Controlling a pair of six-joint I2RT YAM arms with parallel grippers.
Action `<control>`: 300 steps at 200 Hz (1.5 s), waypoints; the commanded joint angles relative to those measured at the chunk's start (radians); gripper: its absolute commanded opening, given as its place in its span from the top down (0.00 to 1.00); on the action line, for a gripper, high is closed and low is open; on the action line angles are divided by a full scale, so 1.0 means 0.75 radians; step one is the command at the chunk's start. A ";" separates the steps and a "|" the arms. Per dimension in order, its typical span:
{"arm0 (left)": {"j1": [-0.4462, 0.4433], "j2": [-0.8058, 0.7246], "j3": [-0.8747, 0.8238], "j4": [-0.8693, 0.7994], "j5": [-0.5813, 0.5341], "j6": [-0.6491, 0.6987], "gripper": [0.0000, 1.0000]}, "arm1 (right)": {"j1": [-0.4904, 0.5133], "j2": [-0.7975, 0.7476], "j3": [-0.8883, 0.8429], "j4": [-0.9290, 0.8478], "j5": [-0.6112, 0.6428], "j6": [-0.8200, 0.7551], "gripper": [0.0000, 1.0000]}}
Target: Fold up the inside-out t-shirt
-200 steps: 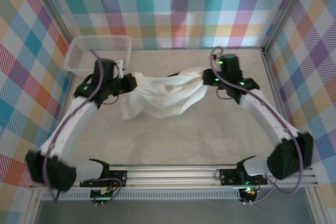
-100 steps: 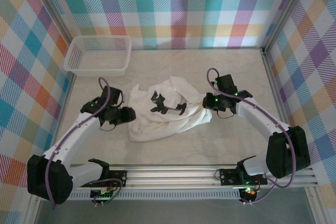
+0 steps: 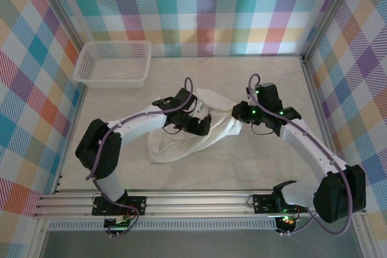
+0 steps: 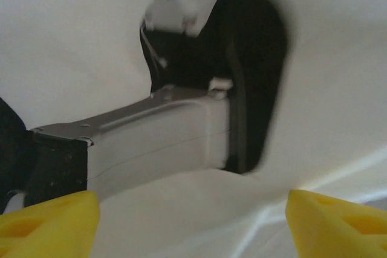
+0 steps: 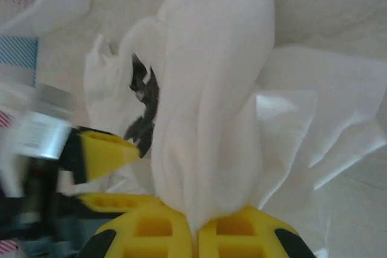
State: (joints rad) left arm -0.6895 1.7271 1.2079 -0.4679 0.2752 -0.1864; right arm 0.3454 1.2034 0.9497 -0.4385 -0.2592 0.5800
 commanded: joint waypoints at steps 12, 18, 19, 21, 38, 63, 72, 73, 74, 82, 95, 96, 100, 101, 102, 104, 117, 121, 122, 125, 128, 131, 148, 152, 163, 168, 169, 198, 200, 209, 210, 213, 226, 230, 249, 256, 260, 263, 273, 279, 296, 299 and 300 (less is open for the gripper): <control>-0.003 -0.005 -0.018 0.127 -0.100 0.183 0.05 | -0.019 0.006 0.150 -0.013 -0.069 0.060 1.00; -0.003 0.015 -0.003 0.124 -0.154 0.183 0.05 | -0.019 0.023 0.167 -0.009 -0.117 0.055 1.00; -0.002 0.019 0.000 0.124 -0.164 0.182 0.05 | -0.020 0.026 0.171 -0.008 -0.125 0.054 1.00; 0.000 0.024 0.006 0.123 -0.178 0.181 0.05 | -0.020 0.032 0.174 -0.003 -0.140 0.053 1.00; 0.001 0.068 0.050 0.138 -0.259 0.166 0.06 | -0.019 0.068 0.188 0.027 -0.254 0.064 1.00; 0.005 0.097 0.108 0.129 -0.278 0.145 0.28 | -0.018 0.075 0.181 0.005 -0.259 0.048 1.00; 0.004 0.073 0.102 0.131 -0.277 0.132 0.52 | -0.018 0.070 0.178 -0.027 -0.218 0.034 1.00; 0.005 0.070 0.101 0.132 -0.276 0.130 0.55 | -0.019 0.069 0.178 -0.030 -0.212 0.031 1.00; 0.005 0.067 0.098 0.133 -0.275 0.128 0.57 | -0.019 0.068 0.178 -0.033 -0.203 0.029 1.00; 0.012 0.030 0.084 0.134 -0.261 0.108 0.75 | -0.019 0.067 0.180 -0.074 -0.148 0.002 1.00; 0.035 -0.041 0.067 0.124 -0.179 0.073 0.88 | -0.027 0.083 0.180 -0.146 -0.043 -0.033 1.00; 0.037 -0.046 0.067 0.122 -0.166 0.071 0.89 | -0.028 0.083 0.180 -0.152 -0.036 -0.035 1.00; 0.049 -0.066 0.065 0.116 -0.123 0.061 0.95 | -0.035 0.091 0.178 -0.167 -0.012 -0.042 1.00; 0.054 -0.071 0.063 0.114 -0.113 0.058 0.97 | -0.036 0.093 0.178 -0.172 -0.007 -0.045 1.00; 0.056 -0.076 0.063 0.111 -0.103 0.054 0.97 | -0.039 0.094 0.177 -0.174 -0.004 -0.047 1.00; 0.061 -0.085 0.062 0.109 -0.084 0.046 1.00 | -0.041 0.099 0.174 -0.179 0.007 -0.050 1.00; 0.099 -0.145 0.056 0.077 0.046 0.001 1.00 | -0.066 0.148 0.157 -0.211 0.062 -0.076 1.00; 0.113 -0.160 0.058 0.070 0.087 -0.009 1.00 | -0.078 0.169 0.152 -0.219 0.075 -0.080 1.00; 0.116 -0.162 0.058 0.070 0.104 -0.011 1.00 | -0.079 0.175 0.151 -0.220 0.077 -0.082 1.00; 0.125 -0.172 0.058 0.064 0.140 -0.022 1.00 | -0.086 0.191 0.147 -0.223 0.086 -0.088 1.00; 0.131 -0.183 0.058 0.058 0.170 -0.033 1.00 | -0.092 0.210 0.142 -0.223 0.098 -0.097 1.00; 0.139 -0.195 0.057 0.056 0.190 -0.043 1.00 | -0.098 0.229 0.138 -0.224 0.113 -0.108 1.00; 0.165 -0.250 0.060 0.051 0.316 -0.090 1.00 | -0.121 0.341 0.131 -0.242 0.217 -0.159 1.00; 0.168 -0.262 0.065 0.051 0.330 -0.105 1.00 | -0.119 0.364 0.136 -0.244 0.225 -0.180 1.00; 0.180 -0.285 0.084 0.046 0.362 -0.150 1.00 | -0.119 0.413 0.166 -0.280 0.222 -0.219 0.88; 0.184 -0.290 0.100 0.039 0.376 -0.167 1.00 | -0.119 0.419 0.190 -0.307 0.207 -0.227 0.81; 0.185 -0.290 0.104 0.037 0.379 -0.170 1.00 | -0.119 0.419 0.193 -0.312 0.203 -0.228 0.80; 0.210 -0.276 0.205 -0.026 0.419 -0.297 1.00 | -0.020 0.135 0.155 -0.167 0.228 -0.300 0.53; 0.213 -0.273 0.210 -0.027 0.426 -0.310 1.00 | 0.004 0.109 0.144 -0.141 0.241 -0.319 0.52; 0.217 -0.266 0.234 -0.029 0.451 -0.341 1.00 | 0.133 0.009 0.089 -0.028 0.335 -0.401 0.45; 0.218 -0.264 0.237 -0.030 0.453 -0.344 1.00 | 0.147 -0.003 0.082 -0.016 0.345 -0.414 0.45; 0.218 -0.262 0.243 -0.033 0.458 -0.348 1.00 | 0.192 -0.029 0.065 0.026 0.369 -0.448 0.43; 0.218 -0.258 0.288 -0.066 0.468 -0.348 1.00 | 0.401 -0.115 -0.030 0.222 0.475 -0.628 0.35; 0.218 -0.255 0.300 -0.082 0.466 -0.342 1.00 | 0.447 -0.124 -0.059 0.280 0.514 -0.676 0.32; 0.220 -0.265 0.355 -0.146 0.471 -0.317 1.00 | 0.544 -0.060 -0.129 0.497 0.682 -0.807 0.16; 0.220 -0.273 0.366 -0.154 0.479 -0.311 1.00 | 0.544 0.016 -0.104 0.512 0.769 -0.821 0.14; 0.220 -0.280 0.373 -0.161 0.484 -0.306 1.00 | 0.545 0.066 -0.088 0.524 0.816 -0.833 0.13; 0.220 -0.283 0.378 -0.169 0.485 -0.301 1.00 | 0.543 0.107 -0.074 0.534 0.849 -0.845 0.13; 0.221 -0.296 0.403 -0.208 0.477 -0.275 1.00 | 0.542 0.246 -0.018 0.548 0.882 -0.893 0.15; 0.225 -0.300 0.421 -0.239 0.446 -0.254 1.00 | 0.542 0.319 0.039 0.512 0.866 -0.894 0.21; 0.266 -0.300 0.459 -0.364 0.342 -0.195 1.00 | 0.541 0.417 0.183 0.357 0.694 -0.859 0.69; 0.279 -0.300 0.459 -0.378 0.327 -0.183 1.00 | 0.542 0.415 0.193 0.343 0.639 -0.858 0.78; 0.284 -0.299 0.458 -0.382 0.322 -0.180 1.00 | 0.542 0.414 0.196 0.338 0.621 -0.857 0.82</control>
State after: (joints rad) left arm -0.5282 1.5360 1.4998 -0.6266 0.5797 -0.3870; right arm 0.7494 1.4704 0.9977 -0.1196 0.2790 -0.0158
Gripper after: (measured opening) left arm 0.054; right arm 0.562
